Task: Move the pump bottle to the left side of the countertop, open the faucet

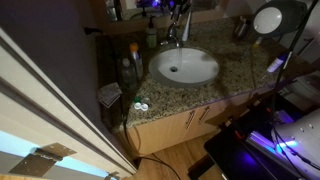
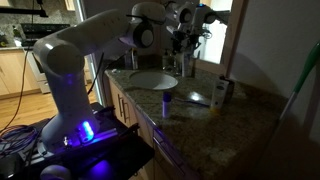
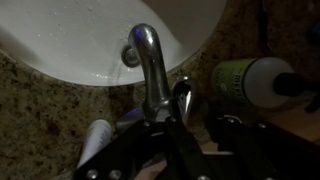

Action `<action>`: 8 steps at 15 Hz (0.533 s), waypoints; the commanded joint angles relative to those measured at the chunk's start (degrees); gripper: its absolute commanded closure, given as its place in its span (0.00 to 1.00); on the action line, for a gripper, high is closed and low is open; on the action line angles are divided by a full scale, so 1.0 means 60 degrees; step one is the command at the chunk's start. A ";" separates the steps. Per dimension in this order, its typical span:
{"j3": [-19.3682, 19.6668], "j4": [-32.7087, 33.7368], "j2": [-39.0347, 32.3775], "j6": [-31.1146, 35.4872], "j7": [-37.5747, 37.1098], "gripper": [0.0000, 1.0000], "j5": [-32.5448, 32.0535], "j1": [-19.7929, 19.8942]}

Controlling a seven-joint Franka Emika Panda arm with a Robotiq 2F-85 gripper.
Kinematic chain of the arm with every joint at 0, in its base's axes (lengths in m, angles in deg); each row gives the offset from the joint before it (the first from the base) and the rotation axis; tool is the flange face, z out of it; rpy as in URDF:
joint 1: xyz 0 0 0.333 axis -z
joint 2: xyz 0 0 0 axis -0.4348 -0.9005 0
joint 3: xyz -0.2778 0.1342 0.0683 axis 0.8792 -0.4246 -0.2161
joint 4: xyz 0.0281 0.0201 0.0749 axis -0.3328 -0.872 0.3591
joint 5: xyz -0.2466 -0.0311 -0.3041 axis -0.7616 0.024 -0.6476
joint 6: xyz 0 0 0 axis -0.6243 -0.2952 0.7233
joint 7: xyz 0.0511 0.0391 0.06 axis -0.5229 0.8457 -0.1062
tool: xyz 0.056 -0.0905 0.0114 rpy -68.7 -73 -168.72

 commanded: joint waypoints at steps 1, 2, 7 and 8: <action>0.0136 0.0024 0.1235 -0.1615 0.0235 0.36 -0.0262 -0.0073; 0.0204 0.0037 0.1608 -0.1926 0.0343 0.28 -0.0417 -0.0129; 0.0216 -0.0214 0.2737 -0.2658 0.0757 0.20 -0.0376 -0.0160; 0.0219 -0.0208 0.3016 -0.3040 0.0915 0.14 -0.0391 -0.0177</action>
